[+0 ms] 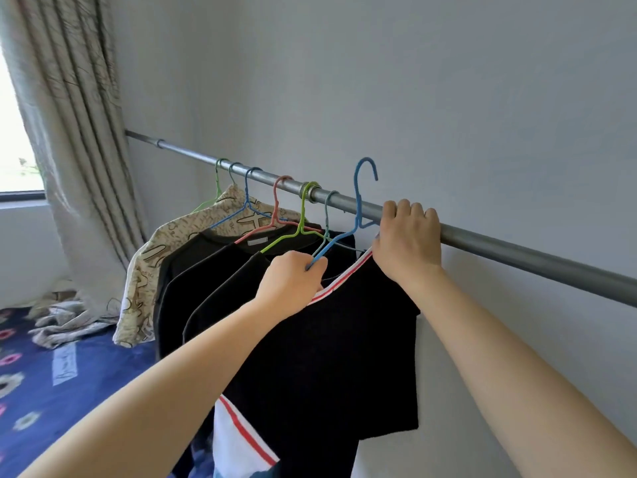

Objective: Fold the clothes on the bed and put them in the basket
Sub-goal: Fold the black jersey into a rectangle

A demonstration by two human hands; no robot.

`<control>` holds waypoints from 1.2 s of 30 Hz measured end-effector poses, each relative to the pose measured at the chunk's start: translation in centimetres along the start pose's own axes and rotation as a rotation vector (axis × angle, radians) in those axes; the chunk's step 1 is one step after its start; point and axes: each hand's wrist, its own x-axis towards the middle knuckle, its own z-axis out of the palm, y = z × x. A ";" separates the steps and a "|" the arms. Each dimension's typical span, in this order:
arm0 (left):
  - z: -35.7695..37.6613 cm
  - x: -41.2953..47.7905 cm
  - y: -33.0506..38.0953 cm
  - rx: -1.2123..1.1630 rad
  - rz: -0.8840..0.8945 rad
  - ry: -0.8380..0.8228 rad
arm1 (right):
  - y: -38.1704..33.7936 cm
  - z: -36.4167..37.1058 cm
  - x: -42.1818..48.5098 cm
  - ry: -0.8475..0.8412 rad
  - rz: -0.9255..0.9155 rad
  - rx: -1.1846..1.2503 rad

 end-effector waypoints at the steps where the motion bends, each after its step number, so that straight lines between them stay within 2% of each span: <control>1: -0.3 -0.7 -0.2 -0.019 -0.029 -0.033 | -0.1 0.1 -0.2 0.033 0.008 0.064; 3: -0.6 -2.1 -0.9 -0.057 -0.079 -0.057 | -0.5 0.2 -1.1 0.140 0.032 0.299; 5: -1.4 -3.4 -1.9 -0.114 -0.143 -0.037 | -2.1 0.0 -2.9 0.240 0.015 0.638; 7: -2.6 -4.5 -2.8 -0.153 -0.183 -0.046 | -4.0 -0.8 -5.0 0.177 -0.010 0.942; 9: -4.3 -6.3 -4.2 -0.149 -0.209 -0.056 | -6.7 -1.9 -7.0 -0.060 0.017 1.233; 14: -10.1 -11.2 -7.2 -0.179 -0.274 -0.042 | -12.9 -6.7 -8.5 -0.551 0.347 1.939; 17: -14.1 -14.7 -9.6 -0.171 -0.320 -0.042 | -16.7 -10.7 -9.6 -0.898 0.432 2.322; 20: -18.0 -18.5 -11.9 -0.231 -0.344 -0.096 | -20.9 -14.5 -11.2 -1.021 0.383 2.355; 25: -26.6 -27.6 -15.4 -0.398 -0.392 -0.138 | -29.6 -22.5 -15.5 -1.090 0.331 2.388; 30: -34.7 -37.0 -19.3 -0.511 -0.421 -0.203 | -37.6 -32.1 -21.1 -1.110 0.144 2.315; 32: -37.5 -40.3 -20.3 -0.518 -0.471 -0.156 | -40.6 -35.6 -22.9 -1.142 0.061 2.276; 36: -41.6 -44.9 -23.2 -0.276 -0.567 0.157 | -46.0 -41.9 -25.3 -1.188 -0.135 2.167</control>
